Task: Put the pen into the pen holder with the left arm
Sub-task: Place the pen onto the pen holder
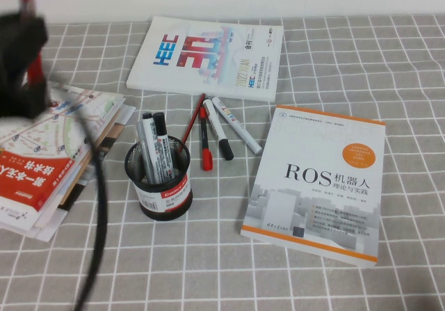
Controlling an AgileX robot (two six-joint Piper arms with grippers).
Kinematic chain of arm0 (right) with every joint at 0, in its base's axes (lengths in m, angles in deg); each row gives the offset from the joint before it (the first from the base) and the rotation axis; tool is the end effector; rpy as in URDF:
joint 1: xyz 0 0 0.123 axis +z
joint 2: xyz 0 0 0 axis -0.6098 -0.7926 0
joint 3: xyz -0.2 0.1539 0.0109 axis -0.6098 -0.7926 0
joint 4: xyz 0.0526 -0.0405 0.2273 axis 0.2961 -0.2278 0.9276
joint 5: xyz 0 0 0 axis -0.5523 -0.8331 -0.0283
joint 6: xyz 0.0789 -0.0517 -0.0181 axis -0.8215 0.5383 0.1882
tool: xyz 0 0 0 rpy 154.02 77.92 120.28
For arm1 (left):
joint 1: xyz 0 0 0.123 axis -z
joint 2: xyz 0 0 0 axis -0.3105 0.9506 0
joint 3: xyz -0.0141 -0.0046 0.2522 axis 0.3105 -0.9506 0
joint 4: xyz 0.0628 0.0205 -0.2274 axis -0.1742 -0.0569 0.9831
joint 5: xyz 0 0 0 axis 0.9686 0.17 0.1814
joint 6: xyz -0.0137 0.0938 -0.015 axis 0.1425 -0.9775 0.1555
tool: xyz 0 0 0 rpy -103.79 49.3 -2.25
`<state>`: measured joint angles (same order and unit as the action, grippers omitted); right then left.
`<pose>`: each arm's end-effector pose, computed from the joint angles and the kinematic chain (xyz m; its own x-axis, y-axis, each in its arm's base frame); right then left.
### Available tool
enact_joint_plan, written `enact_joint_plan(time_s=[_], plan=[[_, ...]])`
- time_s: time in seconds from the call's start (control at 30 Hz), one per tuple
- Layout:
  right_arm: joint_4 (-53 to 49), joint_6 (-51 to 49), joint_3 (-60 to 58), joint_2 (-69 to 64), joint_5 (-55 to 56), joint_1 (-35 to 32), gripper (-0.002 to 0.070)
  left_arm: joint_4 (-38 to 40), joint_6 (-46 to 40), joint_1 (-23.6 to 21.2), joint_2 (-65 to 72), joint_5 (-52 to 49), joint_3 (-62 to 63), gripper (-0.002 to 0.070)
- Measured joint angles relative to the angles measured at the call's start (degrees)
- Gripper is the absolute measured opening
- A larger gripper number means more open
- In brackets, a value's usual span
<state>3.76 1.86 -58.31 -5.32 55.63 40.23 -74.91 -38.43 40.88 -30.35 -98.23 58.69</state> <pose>0.0734 0.0088 0.1680 -0.3320 0.1460 -0.9319 -0.0461 0.9843 0.1706 0.1672 -0.0744 0.3802 -0.1275 0.0993 -0.9869 0.4290 0.9026 0.0354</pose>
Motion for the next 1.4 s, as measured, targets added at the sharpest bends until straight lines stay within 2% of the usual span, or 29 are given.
enact_joint_plan(time_s=[0.1,0.2,0.5,0.7,0.9,1.1,1.4], plan=[[0.00,0.00,0.00,0.00,0.00,0.00,-0.0015,0.44,0.00,0.05,-4.65,10.60,-10.46,0.0069],[0.00,0.00,0.00,0.00,0.00,0.00,-0.0015,0.70,0.13,0.05,-6.60,17.00,-17.03,0.0069],[0.00,0.00,0.00,0.00,0.00,0.00,-0.0015,-1.17,2.70,0.05,-4.23,37.14,-29.35,0.0069],[0.00,0.00,0.00,0.00,0.00,0.00,-0.0015,-11.15,13.57,0.05,0.51,47.02,-31.72,0.0069],[0.00,0.00,0.00,0.00,0.00,0.00,-0.0015,-21.93,23.37,0.05,11.21,58.38,-32.13,0.0069],[0.00,0.00,0.00,0.00,0.00,0.00,-0.0015,-24.17,25.94,0.05,24.48,72.20,-32.13,0.0069],[0.00,0.00,0.00,0.00,0.00,0.00,-0.0015,-23.92,24.71,0.05,35.64,78.91,-31.78,0.0069]])
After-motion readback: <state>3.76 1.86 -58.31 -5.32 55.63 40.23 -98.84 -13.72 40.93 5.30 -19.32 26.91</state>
